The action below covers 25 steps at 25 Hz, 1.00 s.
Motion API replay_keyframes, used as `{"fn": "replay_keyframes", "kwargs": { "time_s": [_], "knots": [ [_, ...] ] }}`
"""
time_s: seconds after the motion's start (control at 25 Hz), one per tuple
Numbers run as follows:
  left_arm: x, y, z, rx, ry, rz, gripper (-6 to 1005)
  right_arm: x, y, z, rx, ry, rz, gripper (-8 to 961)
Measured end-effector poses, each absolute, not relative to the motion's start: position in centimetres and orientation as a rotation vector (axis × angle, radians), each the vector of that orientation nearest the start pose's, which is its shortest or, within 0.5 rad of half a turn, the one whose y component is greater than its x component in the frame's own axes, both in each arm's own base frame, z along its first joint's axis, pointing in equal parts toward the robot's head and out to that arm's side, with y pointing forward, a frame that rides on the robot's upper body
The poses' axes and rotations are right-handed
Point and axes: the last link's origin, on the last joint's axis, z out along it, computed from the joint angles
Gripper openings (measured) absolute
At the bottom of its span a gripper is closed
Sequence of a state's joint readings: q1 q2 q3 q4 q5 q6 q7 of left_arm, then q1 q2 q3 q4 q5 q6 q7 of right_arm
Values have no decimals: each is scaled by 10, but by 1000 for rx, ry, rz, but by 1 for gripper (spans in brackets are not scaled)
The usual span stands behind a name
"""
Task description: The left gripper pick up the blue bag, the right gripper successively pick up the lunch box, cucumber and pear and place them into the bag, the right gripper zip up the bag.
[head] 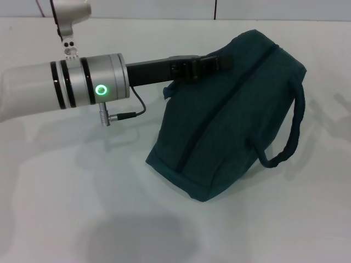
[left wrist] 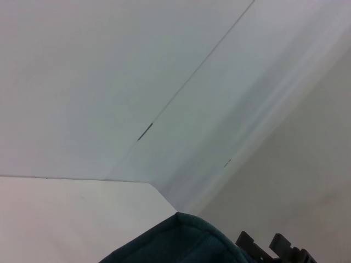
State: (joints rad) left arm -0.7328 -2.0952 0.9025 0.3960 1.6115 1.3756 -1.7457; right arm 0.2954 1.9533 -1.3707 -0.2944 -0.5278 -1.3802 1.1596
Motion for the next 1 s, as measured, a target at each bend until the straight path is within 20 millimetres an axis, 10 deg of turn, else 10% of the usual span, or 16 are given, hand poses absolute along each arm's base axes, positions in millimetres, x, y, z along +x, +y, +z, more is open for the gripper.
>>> {"fn": "replay_keyframes", "kwargs": {
  "time_s": [0.24, 1.0],
  "knots": [
    [-187, 372, -44, -2563, -1229, -1145, 68, 325, 305, 43, -1845, 931, 1296, 769],
    [-169, 372, 14, -2574, -966, -1410, 894, 279, 291, 57, -2215, 562, 1447, 768]
  ]
}}
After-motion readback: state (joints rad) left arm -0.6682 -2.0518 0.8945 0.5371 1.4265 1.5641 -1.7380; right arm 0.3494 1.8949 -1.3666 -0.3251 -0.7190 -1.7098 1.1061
